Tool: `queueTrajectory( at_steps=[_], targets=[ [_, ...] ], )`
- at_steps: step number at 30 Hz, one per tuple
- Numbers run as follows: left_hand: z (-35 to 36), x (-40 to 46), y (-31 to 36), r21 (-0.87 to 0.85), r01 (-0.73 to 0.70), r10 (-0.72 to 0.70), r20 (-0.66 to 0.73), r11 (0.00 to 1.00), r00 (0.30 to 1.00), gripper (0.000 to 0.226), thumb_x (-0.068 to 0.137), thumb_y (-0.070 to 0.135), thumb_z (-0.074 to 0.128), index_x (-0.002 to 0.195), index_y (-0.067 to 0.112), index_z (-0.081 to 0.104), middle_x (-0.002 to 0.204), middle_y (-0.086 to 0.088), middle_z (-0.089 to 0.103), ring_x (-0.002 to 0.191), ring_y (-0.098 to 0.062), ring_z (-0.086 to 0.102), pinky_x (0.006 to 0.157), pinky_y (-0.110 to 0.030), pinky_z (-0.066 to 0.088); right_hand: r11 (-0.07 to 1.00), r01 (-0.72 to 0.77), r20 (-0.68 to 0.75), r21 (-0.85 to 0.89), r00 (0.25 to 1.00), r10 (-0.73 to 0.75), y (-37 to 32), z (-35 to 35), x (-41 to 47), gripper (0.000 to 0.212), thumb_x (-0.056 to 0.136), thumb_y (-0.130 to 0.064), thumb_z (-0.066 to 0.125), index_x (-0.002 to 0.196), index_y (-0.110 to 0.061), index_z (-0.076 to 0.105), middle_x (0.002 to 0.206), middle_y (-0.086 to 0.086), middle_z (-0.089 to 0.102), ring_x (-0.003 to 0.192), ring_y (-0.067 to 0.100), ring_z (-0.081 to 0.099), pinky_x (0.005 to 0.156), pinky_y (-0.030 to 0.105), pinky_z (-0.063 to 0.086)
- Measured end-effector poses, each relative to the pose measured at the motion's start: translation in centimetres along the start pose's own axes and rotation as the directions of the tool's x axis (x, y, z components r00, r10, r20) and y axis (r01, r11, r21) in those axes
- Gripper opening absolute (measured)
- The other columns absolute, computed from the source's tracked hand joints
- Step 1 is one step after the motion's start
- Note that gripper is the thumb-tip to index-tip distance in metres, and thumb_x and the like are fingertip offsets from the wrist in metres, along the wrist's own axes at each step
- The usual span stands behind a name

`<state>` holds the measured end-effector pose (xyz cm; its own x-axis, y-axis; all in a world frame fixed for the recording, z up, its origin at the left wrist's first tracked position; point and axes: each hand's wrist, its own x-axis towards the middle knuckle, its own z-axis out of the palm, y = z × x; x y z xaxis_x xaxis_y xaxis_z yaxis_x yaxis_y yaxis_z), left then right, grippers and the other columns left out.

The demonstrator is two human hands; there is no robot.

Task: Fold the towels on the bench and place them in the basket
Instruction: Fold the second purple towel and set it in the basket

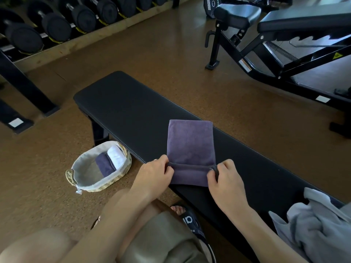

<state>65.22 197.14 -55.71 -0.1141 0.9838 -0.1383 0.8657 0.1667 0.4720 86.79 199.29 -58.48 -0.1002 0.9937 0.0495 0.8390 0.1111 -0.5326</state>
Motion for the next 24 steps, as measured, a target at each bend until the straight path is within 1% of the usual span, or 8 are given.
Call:
queueTrajectory(
  at_steps=[3, 8, 10, 12, 15, 17, 21, 24],
  targets=[
    [0.5, -0.1, 0.4, 0.149, -0.033, 0.047, -0.087, 0.988, 0.995, 0.013, 0.099, 0.027, 0.042, 0.087, 0.02, 0.043, 0.076, 0.005, 0.049, 0.072, -0.023, 0.046, 0.07, -0.036, 0.031, 1.0, 0.011, -0.027, -0.01, 1.0, -0.011, 0.2, 0.3, 0.2, 0.026, 0.098, -0.03, 0.056, 0.075, -0.022, 0.046, 0.093, -0.004, 0.044, 0.061, 0.007, 0.048, 0.059, 0.025, 0.043],
    [1.0, -0.3, 0.6, 0.313, -0.006, 0.045, -0.117, 0.95, 0.992, 0.013, 0.097, 0.033, 0.044, 0.091, 0.023, 0.037, 0.088, 0.0, 0.064, 0.086, -0.025, 0.062, 0.074, -0.037, 0.038, 1.0, 0.0, -0.057, -0.003, 0.998, 0.0, 0.3, 0.3, 0.0, 0.023, 0.094, -0.03, 0.065, 0.091, -0.022, 0.044, 0.097, -0.003, 0.043, 0.067, 0.007, 0.047, 0.059, 0.024, 0.043],
    [0.9, -0.3, 0.7, 0.356, 0.013, 0.048, -0.161, 0.934, 0.986, 0.019, 0.09, 0.029, 0.056, 0.093, 0.022, 0.039, 0.091, -0.001, 0.059, 0.084, -0.026, 0.06, 0.073, -0.037, 0.041, 0.995, 0.081, -0.14, -0.059, 0.986, -0.089, 0.1, 0.3, -0.1, 0.027, 0.088, -0.024, 0.069, 0.1, -0.019, 0.046, 0.103, 0.002, 0.045, 0.074, 0.011, 0.049, 0.062, 0.028, 0.048],
    [1.0, -0.2, 0.9, 0.438, -0.099, 0.204, -0.198, 0.893, 0.959, 0.027, 0.077, 0.015, 0.066, 0.094, 0.02, 0.046, 0.094, -0.004, 0.052, 0.082, -0.028, 0.054, 0.072, -0.039, 0.044, 0.955, 0.244, -0.164, -0.167, 0.949, -0.271, 0.3, 0.4, 0.1, 0.025, 0.084, -0.016, 0.069, 0.104, -0.017, 0.053, 0.107, 0.006, 0.049, 0.083, 0.016, 0.051, 0.068, 0.033, 0.05],
    [1.0, -0.2, 1.1, 0.572, -0.453, 0.575, -0.041, 0.684, 0.817, 0.032, 0.075, 0.008, 0.065, 0.102, 0.02, 0.052, 0.107, -0.006, 0.053, 0.095, -0.028, 0.054, 0.082, -0.039, 0.048, 0.854, 0.468, -0.084, -0.228, 0.864, -0.496, 1.0, 0.2, 0.6, 0.016, 0.087, -0.009, 0.068, 0.102, -0.015, 0.065, 0.105, 0.005, 0.057, 0.089, 0.02, 0.055, 0.076, 0.037, 0.051],
    [0.5, 0.0, 1.1, 0.561, -0.596, 0.668, 0.099, 0.575, 0.737, 0.024, 0.08, 0.008, 0.065, 0.101, 0.019, 0.058, 0.105, -0.004, 0.058, 0.093, -0.024, 0.058, 0.082, -0.037, 0.051, 0.816, 0.525, -0.043, -0.243, 0.834, -0.549, 1.3, -0.1, 1.0, 0.017, 0.089, -0.012, 0.065, 0.105, -0.015, 0.07, 0.106, 0.002, 0.064, 0.096, 0.02, 0.06, 0.085, 0.038, 0.052],
    [-0.2, 0.4, 0.0, 0.445, -0.651, 0.654, 0.172, 0.615, 0.736, 0.012, 0.089, 0.012, 0.051, 0.097, 0.017, 0.058, 0.098, -0.002, 0.06, 0.085, -0.023, 0.058, 0.076, -0.037, 0.053, 0.806, 0.561, 0.079, -0.187, 0.827, -0.557, 1.7, -1.6, 1.5, 0.03, 0.092, -0.031, 0.053, 0.115, -0.021, 0.071, 0.114, -0.007, 0.066, 0.11, 0.014, 0.059, 0.101, 0.033, 0.046],
    [-0.8, -0.1, -0.8, 0.382, -0.658, 0.63, 0.215, 0.649, 0.746, 0.031, 0.09, 0.037, 0.048, 0.107, 0.015, 0.061, 0.11, -0.001, 0.06, 0.099, -0.022, 0.057, 0.09, -0.036, 0.05, 0.767, 0.611, 0.256, -0.199, 0.787, -0.561, 2.6, -3.0, 1.9, 0.052, 0.087, -0.054, 0.056, 0.13, -0.026, 0.064, 0.128, -0.012, 0.061, 0.121, 0.009, 0.053, 0.111, 0.029, 0.038]
  ],
)
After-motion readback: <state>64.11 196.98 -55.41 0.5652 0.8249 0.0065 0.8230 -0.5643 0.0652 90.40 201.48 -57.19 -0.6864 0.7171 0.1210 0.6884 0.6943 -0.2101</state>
